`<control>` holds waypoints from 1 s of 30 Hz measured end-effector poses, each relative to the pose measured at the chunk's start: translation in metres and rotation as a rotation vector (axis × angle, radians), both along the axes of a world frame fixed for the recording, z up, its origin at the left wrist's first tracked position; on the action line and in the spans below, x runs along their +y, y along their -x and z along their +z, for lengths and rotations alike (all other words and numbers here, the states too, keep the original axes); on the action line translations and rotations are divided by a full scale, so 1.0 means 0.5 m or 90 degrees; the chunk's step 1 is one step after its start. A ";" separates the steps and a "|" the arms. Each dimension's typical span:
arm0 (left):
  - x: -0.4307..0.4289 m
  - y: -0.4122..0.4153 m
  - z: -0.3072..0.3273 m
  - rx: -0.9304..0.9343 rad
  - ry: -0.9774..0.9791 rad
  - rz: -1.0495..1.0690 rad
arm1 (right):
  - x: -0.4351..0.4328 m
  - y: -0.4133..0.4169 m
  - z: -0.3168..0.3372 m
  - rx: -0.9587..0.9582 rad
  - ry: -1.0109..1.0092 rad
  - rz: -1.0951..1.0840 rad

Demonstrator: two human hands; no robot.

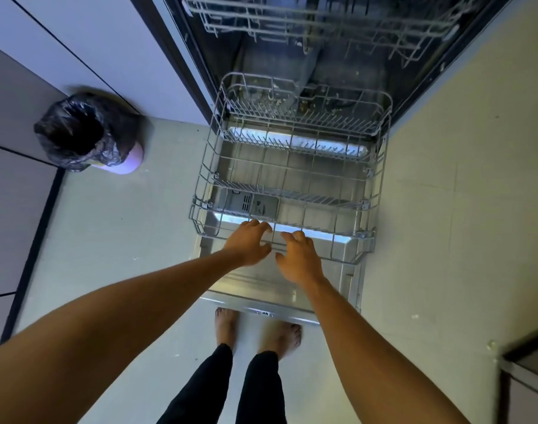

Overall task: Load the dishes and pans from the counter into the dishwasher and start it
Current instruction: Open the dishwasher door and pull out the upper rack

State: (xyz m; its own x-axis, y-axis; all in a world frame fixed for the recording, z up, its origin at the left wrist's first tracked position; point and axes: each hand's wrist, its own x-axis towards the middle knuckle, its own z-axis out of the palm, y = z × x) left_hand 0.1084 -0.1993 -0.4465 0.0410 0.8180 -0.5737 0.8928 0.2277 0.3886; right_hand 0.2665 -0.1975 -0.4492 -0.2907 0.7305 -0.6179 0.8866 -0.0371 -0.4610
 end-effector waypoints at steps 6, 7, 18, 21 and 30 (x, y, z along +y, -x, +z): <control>0.163 0.056 0.125 -0.028 -0.173 0.060 | 0.204 0.007 0.121 0.057 -0.129 -0.006; 0.203 0.065 0.153 -0.031 -0.203 0.067 | 0.255 0.013 0.148 0.062 -0.162 -0.008; 0.580 0.132 0.297 0.126 -0.443 -0.116 | 0.652 0.051 0.311 -0.033 -0.462 0.009; 0.643 0.142 0.304 0.198 -0.338 -0.119 | 0.689 0.060 0.320 -0.152 -0.348 0.060; 0.636 0.136 0.280 0.257 -0.355 -0.140 | 0.671 0.070 0.314 -0.207 -0.333 0.036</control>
